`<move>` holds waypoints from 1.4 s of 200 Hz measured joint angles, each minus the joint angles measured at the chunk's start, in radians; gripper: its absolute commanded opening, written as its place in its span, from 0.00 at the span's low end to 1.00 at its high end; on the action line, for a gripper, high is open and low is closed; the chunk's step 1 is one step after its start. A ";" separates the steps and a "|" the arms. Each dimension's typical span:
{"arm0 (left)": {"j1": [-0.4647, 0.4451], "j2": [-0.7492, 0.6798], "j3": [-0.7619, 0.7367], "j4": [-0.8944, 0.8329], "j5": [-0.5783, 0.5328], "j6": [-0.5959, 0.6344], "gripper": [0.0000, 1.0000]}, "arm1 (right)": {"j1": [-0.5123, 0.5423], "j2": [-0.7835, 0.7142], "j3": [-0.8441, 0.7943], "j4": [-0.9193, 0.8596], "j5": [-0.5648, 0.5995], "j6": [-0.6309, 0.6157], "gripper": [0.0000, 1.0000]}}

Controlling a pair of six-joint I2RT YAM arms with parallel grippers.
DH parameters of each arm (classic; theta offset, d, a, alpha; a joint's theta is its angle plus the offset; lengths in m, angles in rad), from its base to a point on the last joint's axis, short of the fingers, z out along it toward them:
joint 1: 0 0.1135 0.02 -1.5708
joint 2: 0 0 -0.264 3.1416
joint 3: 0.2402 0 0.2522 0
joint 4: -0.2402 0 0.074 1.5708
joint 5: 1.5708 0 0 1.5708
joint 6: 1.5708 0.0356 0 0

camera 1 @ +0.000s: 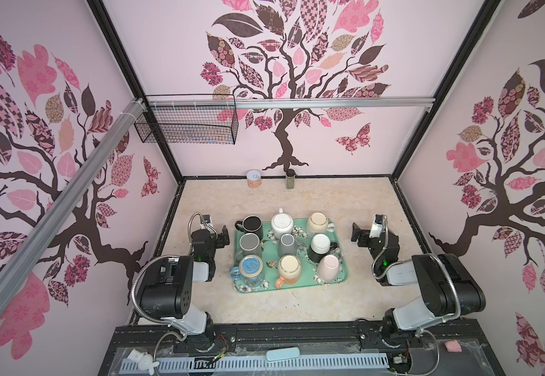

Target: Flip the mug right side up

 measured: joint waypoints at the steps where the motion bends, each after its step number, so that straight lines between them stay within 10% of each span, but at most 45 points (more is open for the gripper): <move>1: 0.000 0.000 0.000 0.000 0.000 0.000 0.96 | 0.000 0.000 0.000 0.000 0.000 0.000 1.00; 216: -0.035 -0.032 -0.003 0.004 -0.087 0.004 0.96 | 0.000 0.000 -0.002 0.007 0.018 0.007 1.00; 280: -0.127 -0.332 0.243 -0.609 -0.364 -0.240 0.96 | 0.000 -0.056 0.192 -0.375 0.151 0.114 0.96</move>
